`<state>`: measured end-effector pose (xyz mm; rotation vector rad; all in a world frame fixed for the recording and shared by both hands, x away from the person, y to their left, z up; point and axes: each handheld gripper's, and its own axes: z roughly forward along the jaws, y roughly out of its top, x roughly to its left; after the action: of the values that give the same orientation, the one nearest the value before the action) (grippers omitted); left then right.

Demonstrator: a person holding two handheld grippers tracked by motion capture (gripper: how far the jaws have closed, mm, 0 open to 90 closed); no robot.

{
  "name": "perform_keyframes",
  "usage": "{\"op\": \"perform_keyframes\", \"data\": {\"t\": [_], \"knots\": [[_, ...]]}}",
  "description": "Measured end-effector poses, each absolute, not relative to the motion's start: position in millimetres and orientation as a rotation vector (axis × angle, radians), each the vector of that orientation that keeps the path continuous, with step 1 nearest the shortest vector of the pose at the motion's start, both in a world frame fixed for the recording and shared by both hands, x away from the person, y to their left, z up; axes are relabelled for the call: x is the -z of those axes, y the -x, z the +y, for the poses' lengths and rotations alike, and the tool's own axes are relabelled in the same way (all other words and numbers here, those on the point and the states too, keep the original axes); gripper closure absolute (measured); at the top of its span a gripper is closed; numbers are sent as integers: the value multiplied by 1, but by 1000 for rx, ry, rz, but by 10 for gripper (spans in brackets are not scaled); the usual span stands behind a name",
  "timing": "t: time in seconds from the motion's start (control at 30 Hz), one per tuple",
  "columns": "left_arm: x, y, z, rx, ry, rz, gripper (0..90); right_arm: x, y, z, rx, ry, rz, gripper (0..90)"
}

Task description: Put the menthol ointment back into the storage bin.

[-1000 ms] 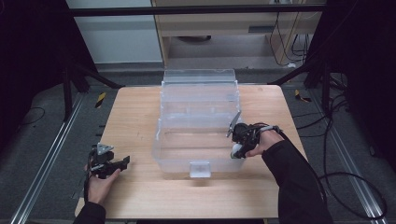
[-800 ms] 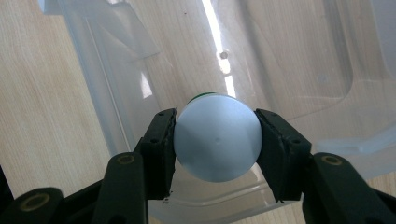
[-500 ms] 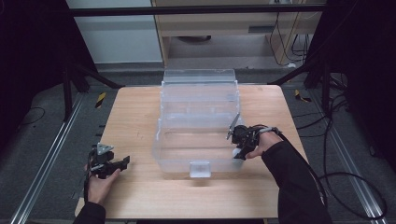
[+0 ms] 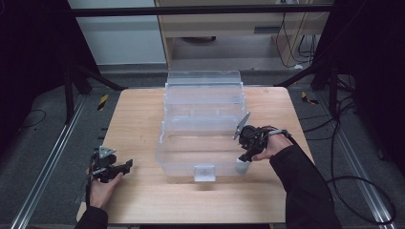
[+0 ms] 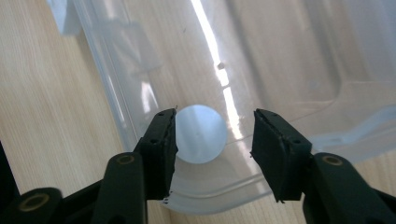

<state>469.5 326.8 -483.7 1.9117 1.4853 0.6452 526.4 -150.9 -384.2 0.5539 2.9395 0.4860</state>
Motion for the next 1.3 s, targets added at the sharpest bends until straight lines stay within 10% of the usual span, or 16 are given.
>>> {"op": "perform_keyframes", "data": {"t": [0.67, 1.3], "knots": [[481, -467, 327, -635, -1900, 1484, 296, 358, -494, -214, -1043, -893, 2430, 232], [477, -464, 328, -638, -1878, 1476, 404, 406, -474, -272, -1188, -1176, 2105, 183]]}}
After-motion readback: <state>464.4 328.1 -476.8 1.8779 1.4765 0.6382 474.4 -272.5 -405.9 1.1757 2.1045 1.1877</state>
